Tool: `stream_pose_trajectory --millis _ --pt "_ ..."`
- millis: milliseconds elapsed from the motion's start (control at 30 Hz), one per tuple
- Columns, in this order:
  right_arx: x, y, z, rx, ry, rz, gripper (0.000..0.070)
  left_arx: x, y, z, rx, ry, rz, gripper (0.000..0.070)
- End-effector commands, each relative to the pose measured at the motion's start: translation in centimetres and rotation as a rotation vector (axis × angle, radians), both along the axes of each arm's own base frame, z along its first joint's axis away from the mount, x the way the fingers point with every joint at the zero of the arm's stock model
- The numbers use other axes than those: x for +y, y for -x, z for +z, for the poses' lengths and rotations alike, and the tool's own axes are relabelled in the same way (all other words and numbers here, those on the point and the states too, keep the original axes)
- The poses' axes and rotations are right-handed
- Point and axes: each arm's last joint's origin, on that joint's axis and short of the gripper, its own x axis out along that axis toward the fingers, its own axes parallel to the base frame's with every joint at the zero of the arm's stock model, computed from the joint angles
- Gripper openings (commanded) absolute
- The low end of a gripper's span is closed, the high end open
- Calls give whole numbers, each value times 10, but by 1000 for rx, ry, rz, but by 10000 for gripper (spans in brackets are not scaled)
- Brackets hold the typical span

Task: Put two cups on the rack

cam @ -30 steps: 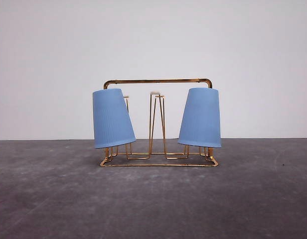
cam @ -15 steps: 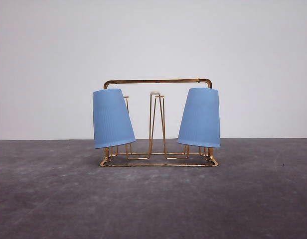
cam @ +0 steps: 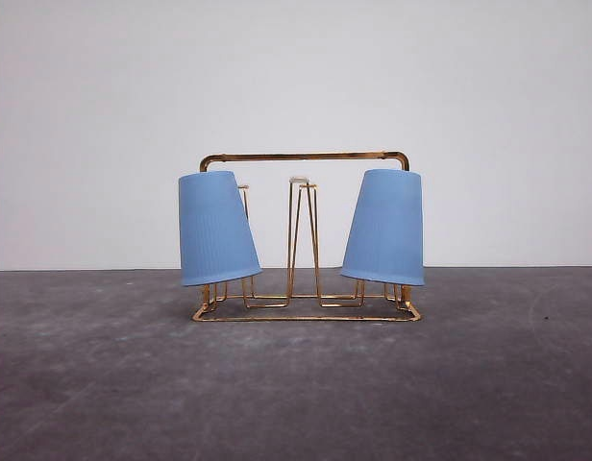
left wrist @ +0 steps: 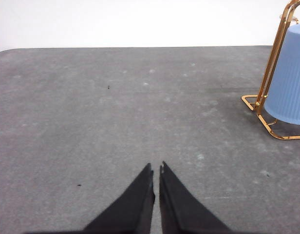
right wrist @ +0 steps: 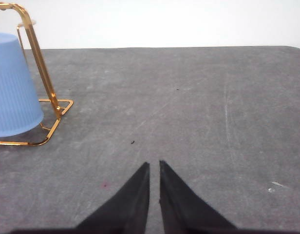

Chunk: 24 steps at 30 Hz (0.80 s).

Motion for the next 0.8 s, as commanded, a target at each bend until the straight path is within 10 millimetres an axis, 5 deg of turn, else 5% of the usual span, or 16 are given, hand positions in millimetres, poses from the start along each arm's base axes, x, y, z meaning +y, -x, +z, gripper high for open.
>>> stream_pose_trajectory --millis 0,767 --pt "0 0 0 -5 -10 -2 36 0 -1 -5 17 -4 0 0" --pt "0 0 0 -5 -10 -2 36 0 -1 -5 17 -4 0 0"
